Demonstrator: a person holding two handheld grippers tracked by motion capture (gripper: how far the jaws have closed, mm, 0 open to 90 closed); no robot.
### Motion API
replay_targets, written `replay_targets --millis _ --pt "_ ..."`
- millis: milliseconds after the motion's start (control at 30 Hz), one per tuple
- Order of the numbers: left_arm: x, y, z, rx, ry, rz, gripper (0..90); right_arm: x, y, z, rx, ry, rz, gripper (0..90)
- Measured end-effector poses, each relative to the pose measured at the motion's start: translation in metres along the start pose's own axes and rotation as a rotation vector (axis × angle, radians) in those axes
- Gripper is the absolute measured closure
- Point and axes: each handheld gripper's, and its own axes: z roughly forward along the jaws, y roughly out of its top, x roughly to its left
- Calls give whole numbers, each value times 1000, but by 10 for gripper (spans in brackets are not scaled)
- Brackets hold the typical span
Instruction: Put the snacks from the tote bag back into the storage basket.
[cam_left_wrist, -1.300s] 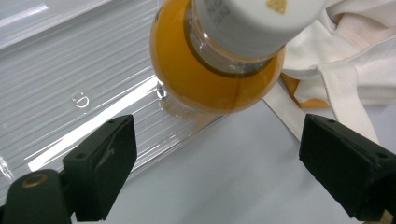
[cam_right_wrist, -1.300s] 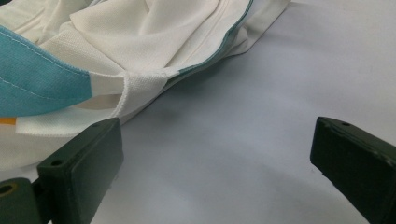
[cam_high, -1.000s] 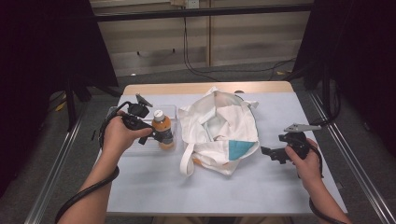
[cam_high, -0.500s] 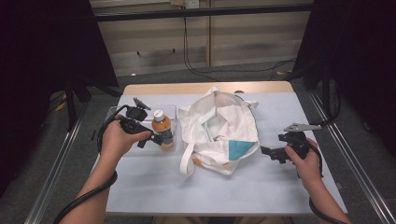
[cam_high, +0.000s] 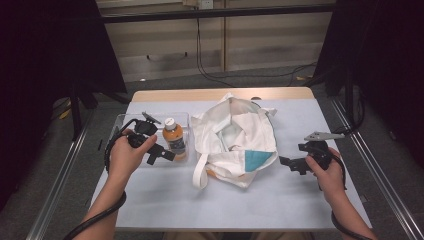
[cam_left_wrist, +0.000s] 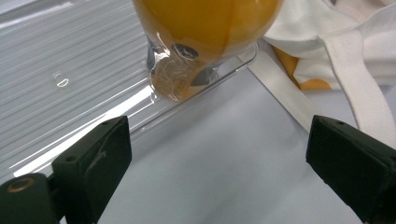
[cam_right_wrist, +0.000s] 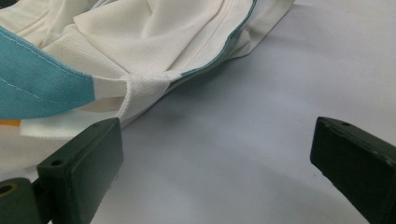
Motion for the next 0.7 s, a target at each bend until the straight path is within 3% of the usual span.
replay_targets --millis 67,700 --pt "0 -3 1 -13 -3 -12 69 0 0 0 1 1 4 25" --pt "-3 -23 6 -41 -49 10 70 1 0 0 0 0 4 25"
